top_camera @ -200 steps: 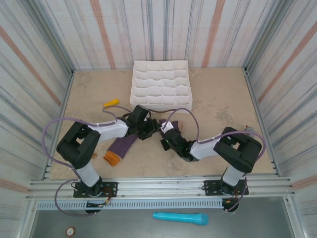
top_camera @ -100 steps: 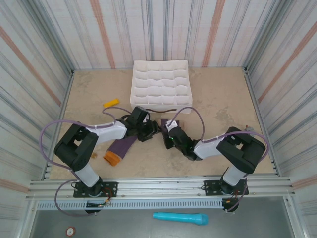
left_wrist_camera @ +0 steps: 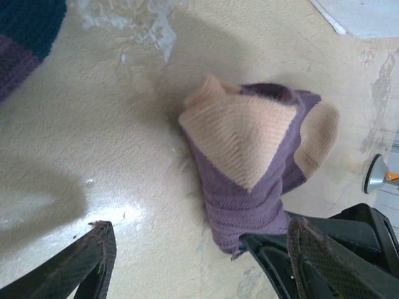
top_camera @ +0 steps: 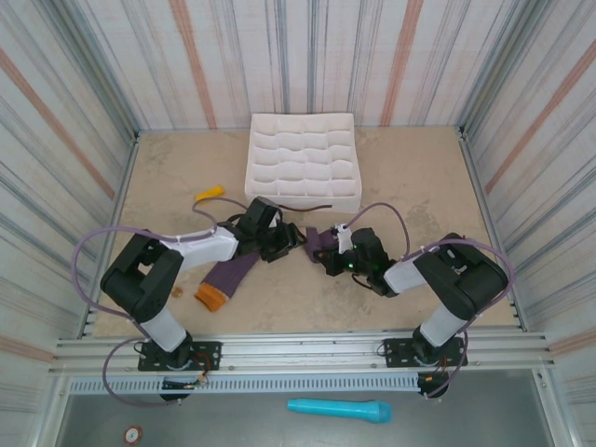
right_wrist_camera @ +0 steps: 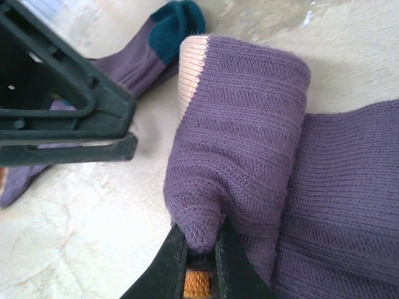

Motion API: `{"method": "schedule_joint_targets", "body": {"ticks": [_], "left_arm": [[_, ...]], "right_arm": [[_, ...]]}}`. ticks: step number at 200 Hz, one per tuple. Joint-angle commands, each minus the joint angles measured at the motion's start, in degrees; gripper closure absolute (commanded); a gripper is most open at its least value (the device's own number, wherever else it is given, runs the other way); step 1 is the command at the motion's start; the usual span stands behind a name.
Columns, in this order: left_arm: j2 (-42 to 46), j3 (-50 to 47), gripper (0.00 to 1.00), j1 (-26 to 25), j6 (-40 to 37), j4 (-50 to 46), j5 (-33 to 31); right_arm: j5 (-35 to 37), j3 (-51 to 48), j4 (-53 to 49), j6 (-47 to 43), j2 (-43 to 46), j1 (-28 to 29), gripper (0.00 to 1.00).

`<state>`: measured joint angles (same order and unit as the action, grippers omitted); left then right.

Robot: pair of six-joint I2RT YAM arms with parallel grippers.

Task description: Roll the socks

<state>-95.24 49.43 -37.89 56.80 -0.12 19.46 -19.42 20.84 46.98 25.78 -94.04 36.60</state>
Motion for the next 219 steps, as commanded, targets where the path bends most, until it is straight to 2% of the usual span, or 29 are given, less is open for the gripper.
{"method": "schedule_joint_targets", "body": {"ticks": [1,33,53,61,83,102,119,144,173,198,219], "left_arm": [[-2.8,3.1,0.25,-1.2,-1.6,-0.4,-1.2],[-5.1,4.4,0.26,-1.9,-0.6,-1.0,-3.1],[-6.4,5.1,0.33,-1.9,-0.5,-1.7,-3.9],[-6.7,5.2,0.38,-1.9,-0.6,-2.0,-4.1],[-7.2,6.0,0.59,-1.8,-1.5,-3.8,-4.8],[-6.9,6.4,0.75,-1.6,-2.2,-5.7,-5.6],[-6.1,6.2,0.86,-1.2,-2.1,-6.8,-6.3],[-4.4,4.9,0.97,-0.7,-0.7,-7.8,-7.2],[-1.2,-0.3,0.99,-0.2,5.4,-3.5,-7.6],[0.3,-4.1,1.00,-0.2,10.3,-0.2,-7.6],[1.8,-8.1,1.00,-0.4,14.6,4.5,-7.9]], "right_arm": [[-4.9,-2.1,-13.2,2.9,-4.6,0.3,1.00],[-5.0,-2.1,-13.1,2.6,-4.6,0.3,1.00],[-4.7,-2.1,-13.0,2.5,-4.8,0.3,1.00],[-4.8,-1.9,-13.1,2.4,-4.9,0.3,1.00],[-4.3,-1.6,-13.9,1.5,-4.4,0.5,1.00],[-1.1,-0.8,-17.4,-0.4,-1.7,1.7,0.98],[3.1,0.4,-21.8,-2.2,1.6,3.5,0.88],[11.7,2.8,-29.4,-6.6,7.0,7.7,0.74],[18.9,5.7,-35.5,-11.0,11.1,11.9,0.51],[27.6,9.0,-38.7,-15.5,11.6,17.6,0.40],[34.2,10.6,-37.9,-18.4,10.4,21.9,0.37]]}}
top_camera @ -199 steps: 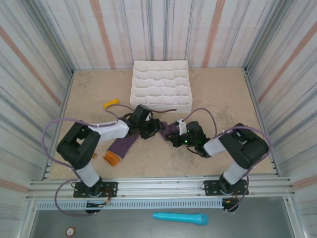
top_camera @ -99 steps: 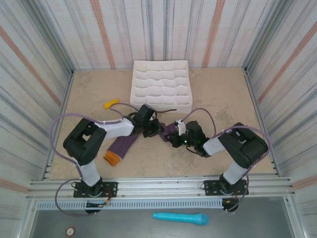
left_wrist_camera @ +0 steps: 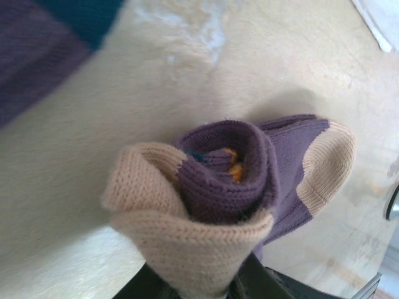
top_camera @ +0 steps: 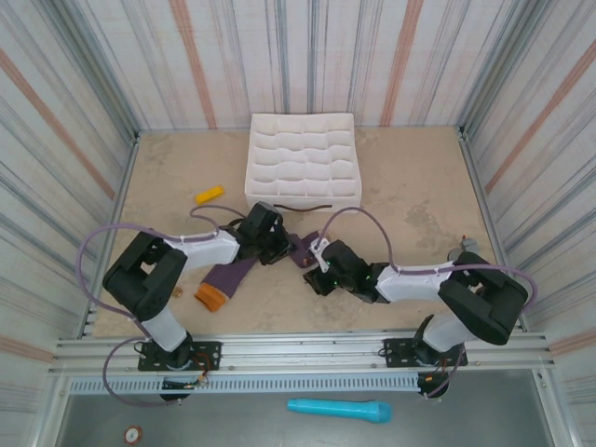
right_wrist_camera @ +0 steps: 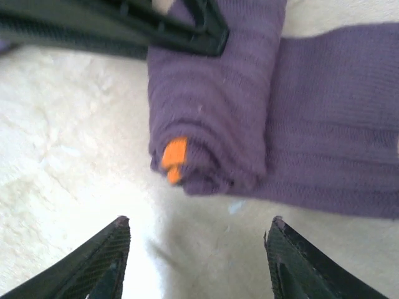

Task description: Roll the socks

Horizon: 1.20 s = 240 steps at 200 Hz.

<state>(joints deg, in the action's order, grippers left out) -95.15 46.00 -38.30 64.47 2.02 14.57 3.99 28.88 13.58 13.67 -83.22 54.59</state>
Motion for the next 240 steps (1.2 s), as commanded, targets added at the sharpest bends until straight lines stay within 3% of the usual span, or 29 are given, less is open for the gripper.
{"method": "schedule_joint_targets", "body": {"ticks": [1,40,68,152,175,208,240], "left_arm": [[1.8,-4.8,1.00,0.0,7.2,2.5,-3.0],[4.3,-6.1,1.00,-1.6,9.0,1.3,-5.9],[5.3,-6.6,1.00,-1.8,9.6,0.7,-6.2],[5.0,-8.0,1.00,-2.7,11.4,3.0,-4.8],[4.7,-8.2,1.00,-2.7,11.8,3.9,-4.2],[4.6,-8.8,0.98,-2.7,11.7,4.8,-4.0],[4.7,-10.0,0.81,-2.7,12.0,7.1,-3.5]], "right_arm": [[11.0,2.6,-4.3,-6.4,-0.4,4.0,0.37],[19.0,3.3,3.3,-11.6,-3.6,6.9,0.35],[20.7,4.3,7.1,-14.9,-6.6,6.9,0.35],[16.7,6.1,12.4,-17.4,-11.1,6.1,0.38],[15.3,5.8,13.0,-16.7,-12.5,5.0,0.48],[12.0,4.8,13.0,-13.8,-13.8,2.6,0.80],[8.3,2.1,12.9,-10.3,-13.7,0.6,0.98]]}}
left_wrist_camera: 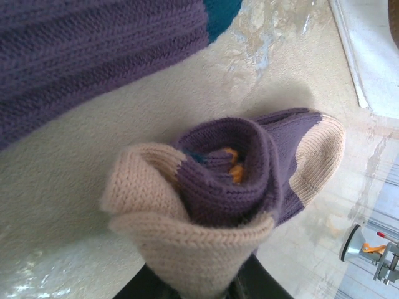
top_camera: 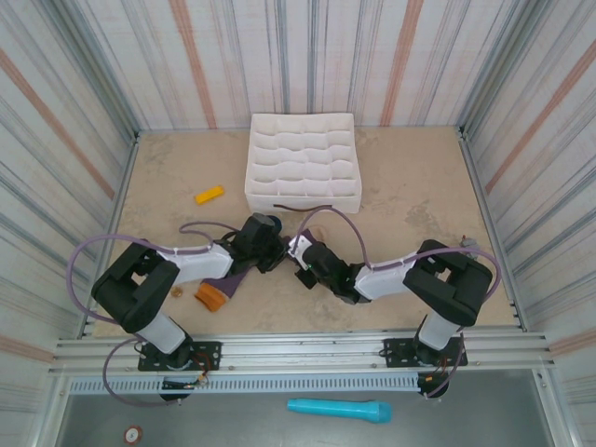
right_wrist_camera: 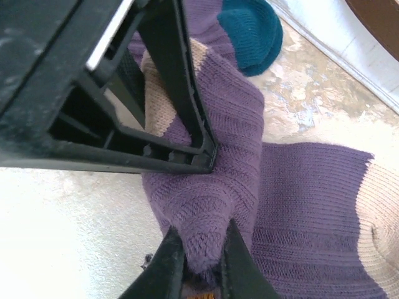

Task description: Roll the socks

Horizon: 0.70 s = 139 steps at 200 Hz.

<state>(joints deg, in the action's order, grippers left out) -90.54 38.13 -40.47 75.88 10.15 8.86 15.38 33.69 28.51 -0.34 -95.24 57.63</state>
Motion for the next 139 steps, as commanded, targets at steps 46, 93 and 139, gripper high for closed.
{"method": "schedule_joint_targets", "body": {"ticks": [46,93,139], "left_arm": [[1.0,-1.9,0.35,-0.5,-0.3,-0.4,2.2],[5.5,-2.9,0.26,-0.5,-1.1,-2.8,-1.6],[8.7,-1.4,0.25,-0.6,-4.0,-8.5,-4.5]], "right_arm": [[-12.9,-7.8,2.3,10.2,-3.2,-7.4,1.00],[-26.3,-12.1,11.0,20.0,-5.5,-15.6,1.00],[-35.7,-13.2,12.9,26.7,-8.5,-21.7,1.00]]}}
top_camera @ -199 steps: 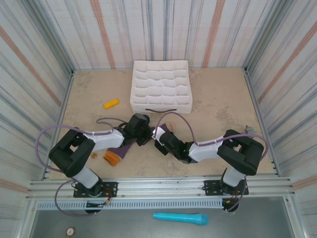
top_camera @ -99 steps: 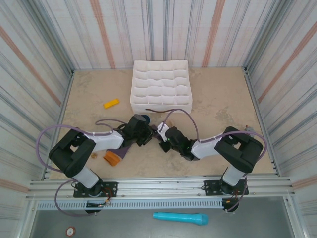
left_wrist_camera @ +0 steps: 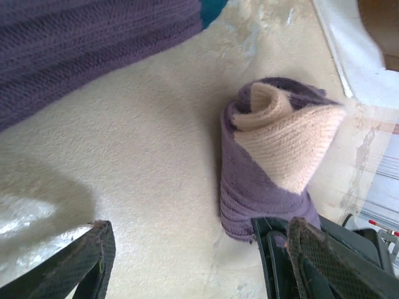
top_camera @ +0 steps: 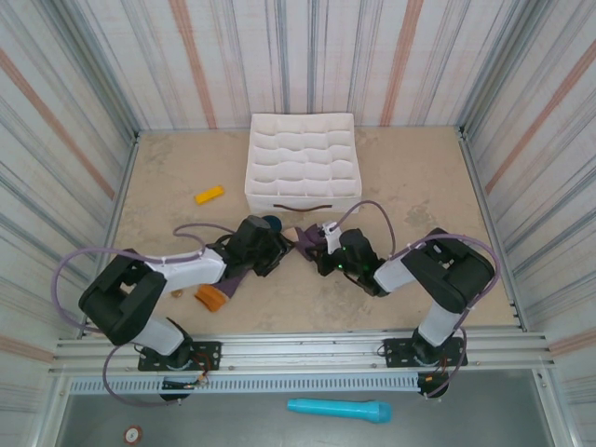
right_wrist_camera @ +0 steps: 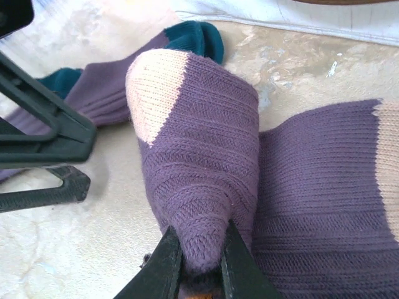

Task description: Roll the socks

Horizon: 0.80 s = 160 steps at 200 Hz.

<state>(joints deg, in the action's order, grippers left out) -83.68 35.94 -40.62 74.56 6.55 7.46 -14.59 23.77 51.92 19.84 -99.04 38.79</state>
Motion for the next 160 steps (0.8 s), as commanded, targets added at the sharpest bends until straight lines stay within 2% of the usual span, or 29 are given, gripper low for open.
{"method": "schedule_joint_targets", "body": {"ticks": [1,55,93,134,160], "left_arm": [[1.9,0.9,0.25,-0.4,-2.7,-4.9,-3.1],[0.7,2.1,0.26,-1.3,-3.4,-5.0,-4.2],[-1.3,3.5,0.27,-1.8,-3.9,-4.3,-4.1],[-2.6,6.3,0.27,-2.2,-6.0,-6.1,-4.9],[-4.1,9.7,0.27,-2.9,-8.3,-7.8,-5.5]], "right_arm": [[-5.9,-3.3,-10.5,6.8,-4.8,-3.0,1.00],[-15.8,-7.5,0.4,17.2,-11.7,-12.6,1.00],[-22.0,-7.0,1.9,23.1,-17.3,-18.8,1.00],[-23.4,-6.7,-6.0,24.3,-17.7,-23.0,1.00],[-22.3,-4.2,-18.2,23.4,-15.4,-24.3,1.00]]}}
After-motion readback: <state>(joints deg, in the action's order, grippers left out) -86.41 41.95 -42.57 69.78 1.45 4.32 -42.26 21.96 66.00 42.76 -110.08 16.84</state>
